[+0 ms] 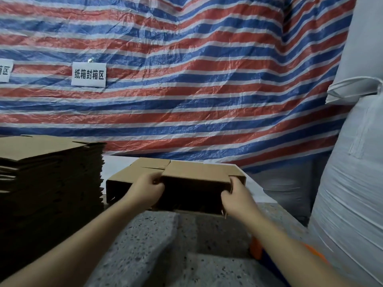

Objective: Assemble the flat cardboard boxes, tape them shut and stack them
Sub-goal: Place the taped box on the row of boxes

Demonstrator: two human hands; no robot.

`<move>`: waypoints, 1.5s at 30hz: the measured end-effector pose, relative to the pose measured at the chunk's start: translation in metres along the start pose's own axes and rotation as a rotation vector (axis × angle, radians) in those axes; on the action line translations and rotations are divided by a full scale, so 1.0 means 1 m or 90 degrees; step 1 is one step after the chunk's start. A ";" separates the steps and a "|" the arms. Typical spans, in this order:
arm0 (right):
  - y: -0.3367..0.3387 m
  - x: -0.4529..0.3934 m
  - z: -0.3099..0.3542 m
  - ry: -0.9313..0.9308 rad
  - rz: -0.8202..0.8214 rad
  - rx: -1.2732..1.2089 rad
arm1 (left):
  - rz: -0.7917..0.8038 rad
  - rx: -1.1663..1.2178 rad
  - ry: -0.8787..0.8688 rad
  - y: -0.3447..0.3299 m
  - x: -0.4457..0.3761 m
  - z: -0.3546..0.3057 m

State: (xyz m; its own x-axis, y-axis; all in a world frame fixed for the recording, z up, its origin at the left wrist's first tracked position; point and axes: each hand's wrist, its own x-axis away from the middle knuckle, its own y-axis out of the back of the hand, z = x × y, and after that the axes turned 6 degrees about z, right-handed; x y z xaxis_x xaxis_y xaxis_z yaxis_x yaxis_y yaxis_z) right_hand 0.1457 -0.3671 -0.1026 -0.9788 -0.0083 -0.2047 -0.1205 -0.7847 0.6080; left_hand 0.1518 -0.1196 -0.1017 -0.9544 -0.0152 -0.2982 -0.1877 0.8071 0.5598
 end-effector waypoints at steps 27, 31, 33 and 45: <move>-0.097 -0.095 -0.068 -0.035 0.043 -0.121 | -0.125 -0.310 0.030 -0.052 -0.042 0.101; -0.104 -0.118 -0.075 -0.046 0.030 -0.112 | -0.112 -0.333 0.091 -0.054 -0.062 0.107; -0.106 -0.127 -0.076 -0.050 0.027 -0.114 | -0.110 -0.332 0.096 -0.056 -0.071 0.110; -0.112 -0.159 -0.079 -0.048 0.049 -0.091 | -0.136 -0.303 0.064 -0.067 -0.101 0.122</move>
State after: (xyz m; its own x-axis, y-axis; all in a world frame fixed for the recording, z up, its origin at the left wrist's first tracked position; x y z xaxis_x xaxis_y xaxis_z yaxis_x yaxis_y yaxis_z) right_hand 0.3280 -0.3269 -0.1982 -0.9946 -0.0297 -0.0996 -0.0246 -0.8638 0.5032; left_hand 0.2894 -0.1000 -0.2028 -0.8967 -0.2252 -0.3811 -0.4424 0.4227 0.7910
